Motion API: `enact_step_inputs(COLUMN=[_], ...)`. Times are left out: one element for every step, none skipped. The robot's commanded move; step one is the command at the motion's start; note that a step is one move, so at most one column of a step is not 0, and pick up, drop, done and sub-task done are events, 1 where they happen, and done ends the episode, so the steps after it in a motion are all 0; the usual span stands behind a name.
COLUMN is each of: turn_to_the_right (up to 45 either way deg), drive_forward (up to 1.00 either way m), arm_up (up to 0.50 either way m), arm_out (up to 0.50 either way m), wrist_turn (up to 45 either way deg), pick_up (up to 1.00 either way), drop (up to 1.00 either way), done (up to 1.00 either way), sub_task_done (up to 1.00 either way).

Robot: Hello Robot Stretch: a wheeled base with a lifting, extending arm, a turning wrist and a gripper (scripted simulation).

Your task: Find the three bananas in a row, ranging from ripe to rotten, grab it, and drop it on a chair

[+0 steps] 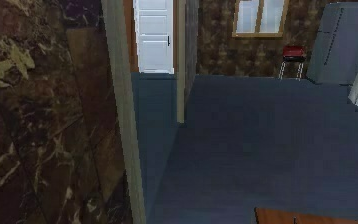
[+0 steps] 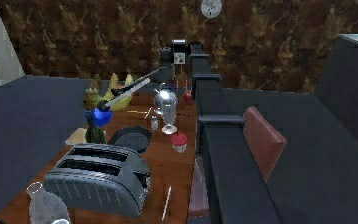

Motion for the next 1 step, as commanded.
enact_step_inputs(turn_to_the_right=[0.0], drive_forward=[0.00], arm_up=[0.00], arm_out=[0.00], wrist_turn=[45.0], pick_up=[0.00], drop=[0.00], done=[0.00], sub_task_done=[0.00])
